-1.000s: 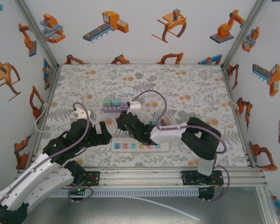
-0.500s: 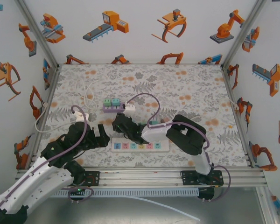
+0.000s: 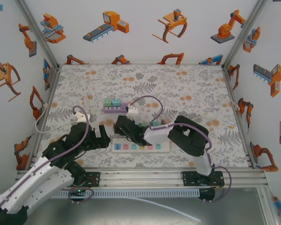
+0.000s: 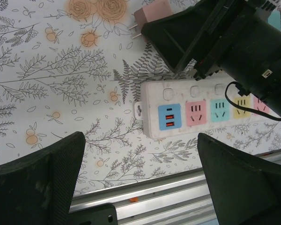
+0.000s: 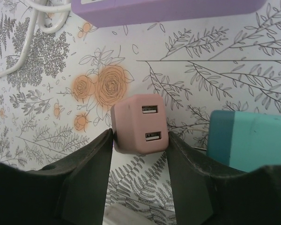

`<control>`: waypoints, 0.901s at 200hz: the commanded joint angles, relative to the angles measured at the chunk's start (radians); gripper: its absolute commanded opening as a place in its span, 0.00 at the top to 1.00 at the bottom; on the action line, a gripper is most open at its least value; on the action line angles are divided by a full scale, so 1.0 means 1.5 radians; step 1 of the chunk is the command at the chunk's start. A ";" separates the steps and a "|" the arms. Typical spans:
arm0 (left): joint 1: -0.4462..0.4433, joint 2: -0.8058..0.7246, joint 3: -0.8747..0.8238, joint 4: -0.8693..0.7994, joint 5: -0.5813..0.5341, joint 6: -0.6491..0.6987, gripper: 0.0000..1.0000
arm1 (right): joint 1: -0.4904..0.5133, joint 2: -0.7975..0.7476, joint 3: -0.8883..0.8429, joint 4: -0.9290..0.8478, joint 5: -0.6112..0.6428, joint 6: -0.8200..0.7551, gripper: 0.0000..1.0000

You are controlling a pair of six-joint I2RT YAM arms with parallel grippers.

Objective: Pull the plug off the socket

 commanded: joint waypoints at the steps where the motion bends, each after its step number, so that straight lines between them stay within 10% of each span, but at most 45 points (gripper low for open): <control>1: 0.003 0.006 -0.006 0.011 0.001 -0.003 0.03 | 0.000 -0.031 -0.019 -0.013 0.003 0.013 0.52; 88: 0.004 0.020 0.008 0.011 -0.022 -0.008 0.03 | 0.000 -0.182 -0.085 -0.021 0.009 -0.050 0.44; 148: 0.014 0.085 0.018 0.092 -0.106 0.004 0.03 | -0.011 -0.249 -0.062 -0.022 0.072 -0.422 0.34; 180: 0.063 0.118 0.042 0.161 -0.112 0.052 0.03 | -0.082 -0.237 0.026 -0.152 -0.062 -0.464 0.24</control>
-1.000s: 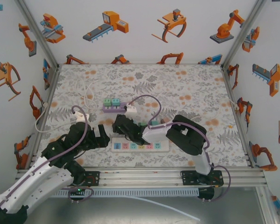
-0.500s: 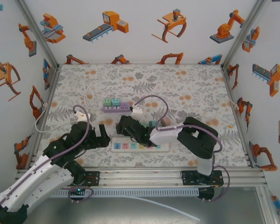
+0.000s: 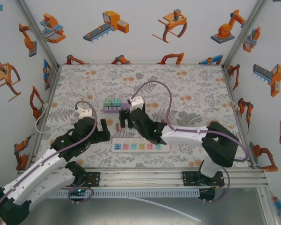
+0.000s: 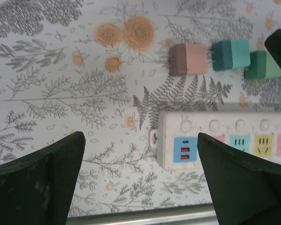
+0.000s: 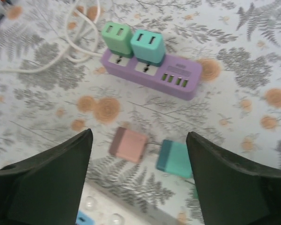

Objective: Pull the plug off the socket

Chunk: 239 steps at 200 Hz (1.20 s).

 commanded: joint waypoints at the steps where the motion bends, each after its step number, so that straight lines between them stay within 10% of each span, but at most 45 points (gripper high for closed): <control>1: 0.041 0.018 0.040 0.078 -0.024 0.047 0.03 | -0.059 0.008 0.089 -0.104 -0.095 -0.092 0.24; 34: 0.207 0.124 0.104 0.136 0.123 0.076 0.03 | -0.191 0.090 0.252 -0.300 -0.281 0.067 0.25; 103: 0.457 0.475 0.276 0.225 0.427 -0.029 0.02 | -0.325 0.205 0.338 -0.321 -0.468 0.249 0.28; 239: 0.348 0.769 0.368 0.204 0.436 -0.095 0.33 | -0.326 -0.028 0.095 -0.328 -0.351 0.247 0.28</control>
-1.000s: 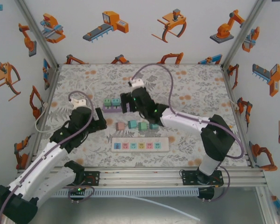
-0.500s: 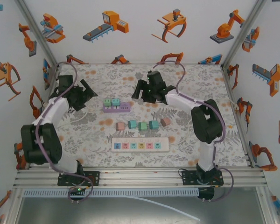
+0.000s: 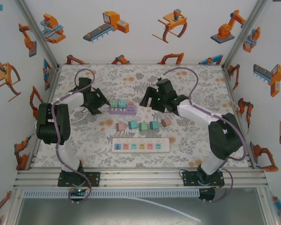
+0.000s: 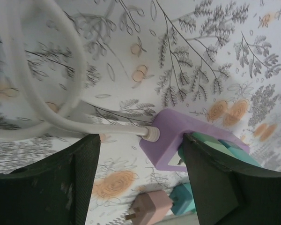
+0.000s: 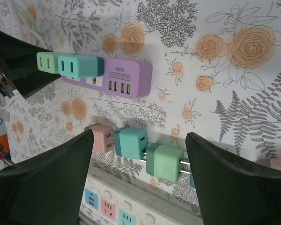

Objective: Pull the plug off the socket

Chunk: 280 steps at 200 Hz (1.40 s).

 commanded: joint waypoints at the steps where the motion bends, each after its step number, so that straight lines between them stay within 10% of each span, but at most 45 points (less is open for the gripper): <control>1: -0.022 0.009 -0.002 0.015 0.034 -0.026 0.33 | 0.001 -0.037 -0.015 -0.011 0.036 0.007 0.28; 131: -0.074 -0.072 -0.069 0.034 0.064 -0.048 0.39 | 0.001 -0.201 -0.048 0.114 0.143 -0.336 0.26; 196: -0.075 -0.222 -0.093 0.007 -0.031 0.010 0.38 | 0.001 -0.252 -0.136 0.304 -0.090 -0.721 0.23; 242: -0.075 -0.351 -0.132 0.044 -0.025 0.102 0.37 | 0.001 -0.174 -0.062 0.152 -0.285 -0.984 0.23; 280: -0.076 -0.359 -0.127 0.056 0.011 0.127 0.36 | 0.003 -0.057 0.041 0.058 -0.395 -0.955 0.22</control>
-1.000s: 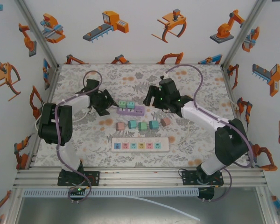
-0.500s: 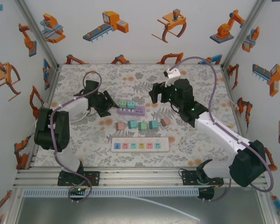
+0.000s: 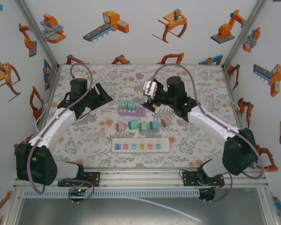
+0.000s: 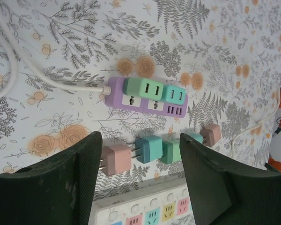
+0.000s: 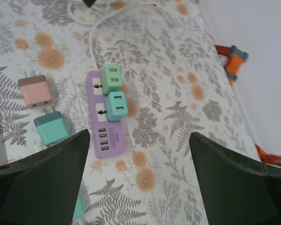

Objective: Pull the plug off the socket

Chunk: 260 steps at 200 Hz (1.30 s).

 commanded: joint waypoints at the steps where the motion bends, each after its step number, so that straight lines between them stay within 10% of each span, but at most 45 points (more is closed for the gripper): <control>1: -0.003 0.003 -0.005 0.015 0.023 0.044 0.36 | 0.003 0.058 0.065 -0.072 -0.112 -0.033 0.22; 120: -0.021 0.195 0.032 0.050 0.025 0.028 0.21 | 0.036 0.351 0.264 -0.106 -0.023 0.041 0.25; 260: -0.053 0.274 0.034 0.066 -0.002 0.011 0.27 | 0.044 0.416 0.290 -0.117 0.014 0.019 0.58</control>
